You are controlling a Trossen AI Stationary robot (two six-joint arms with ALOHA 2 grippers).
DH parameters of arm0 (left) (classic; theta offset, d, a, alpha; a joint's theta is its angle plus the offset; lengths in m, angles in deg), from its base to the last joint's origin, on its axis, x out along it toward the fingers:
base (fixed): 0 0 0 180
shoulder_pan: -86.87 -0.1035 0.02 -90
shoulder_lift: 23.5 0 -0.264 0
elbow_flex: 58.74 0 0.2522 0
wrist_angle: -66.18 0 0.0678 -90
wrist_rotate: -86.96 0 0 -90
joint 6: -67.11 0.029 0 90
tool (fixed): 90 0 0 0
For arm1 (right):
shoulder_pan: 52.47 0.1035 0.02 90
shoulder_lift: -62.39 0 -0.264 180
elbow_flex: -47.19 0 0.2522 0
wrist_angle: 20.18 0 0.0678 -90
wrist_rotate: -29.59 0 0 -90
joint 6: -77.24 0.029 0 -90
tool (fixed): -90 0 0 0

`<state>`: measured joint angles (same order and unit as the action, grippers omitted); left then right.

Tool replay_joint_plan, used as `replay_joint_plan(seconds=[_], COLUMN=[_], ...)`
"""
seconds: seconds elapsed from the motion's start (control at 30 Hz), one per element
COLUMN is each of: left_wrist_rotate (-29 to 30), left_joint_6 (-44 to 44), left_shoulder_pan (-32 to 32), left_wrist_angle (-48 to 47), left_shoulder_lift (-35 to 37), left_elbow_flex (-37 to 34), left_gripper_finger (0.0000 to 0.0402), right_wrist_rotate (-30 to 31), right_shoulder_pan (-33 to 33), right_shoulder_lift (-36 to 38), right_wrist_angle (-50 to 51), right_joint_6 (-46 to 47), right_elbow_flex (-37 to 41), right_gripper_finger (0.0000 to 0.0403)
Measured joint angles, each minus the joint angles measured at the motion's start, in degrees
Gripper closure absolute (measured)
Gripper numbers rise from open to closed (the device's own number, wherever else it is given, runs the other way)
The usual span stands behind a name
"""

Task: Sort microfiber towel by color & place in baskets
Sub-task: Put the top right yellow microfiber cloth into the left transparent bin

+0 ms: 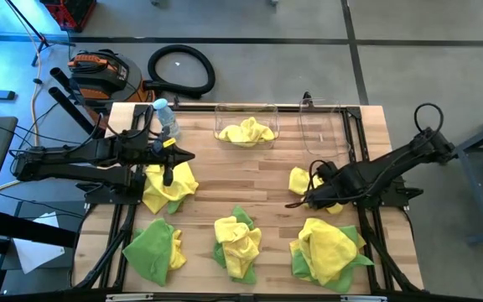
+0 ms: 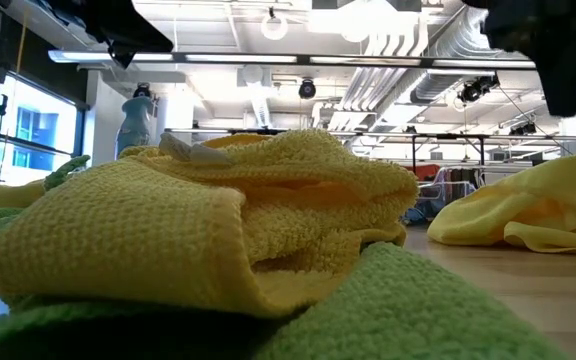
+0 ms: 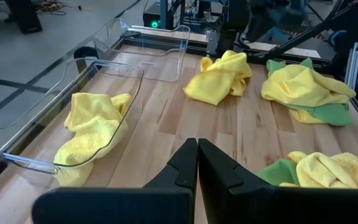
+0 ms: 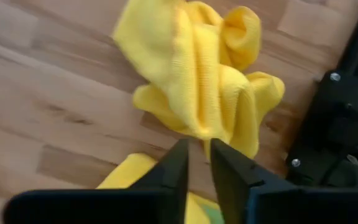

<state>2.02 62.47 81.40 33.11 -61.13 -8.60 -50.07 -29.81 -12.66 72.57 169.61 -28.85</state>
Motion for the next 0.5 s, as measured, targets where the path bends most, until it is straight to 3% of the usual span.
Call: replay_joint_plan(seconds=[0.3,0.5], left_wrist_rotate=[-0.02,0.00], left_joint_6=[-1.93,-3.36], left_shoulder_pan=[0.00,0.00], left_wrist_angle=[0.02,0.02], left_shoulder_lift=[-0.02,-0.02], left_elbow_flex=[0.00,0.00], left_gripper_finger=[0.0401,0.0401], right_wrist_rotate=[-0.44,-0.46], right_shoulder_pan=[-1.97,-4.00], right_shoulder_lift=[0.09,0.09], right_wrist_angle=[-8.74,-21.45], right_joint_6=[-0.12,-1.16], right_elbow_flex=[11.24,20.71], right_gripper_finger=[0.0179,0.0143])
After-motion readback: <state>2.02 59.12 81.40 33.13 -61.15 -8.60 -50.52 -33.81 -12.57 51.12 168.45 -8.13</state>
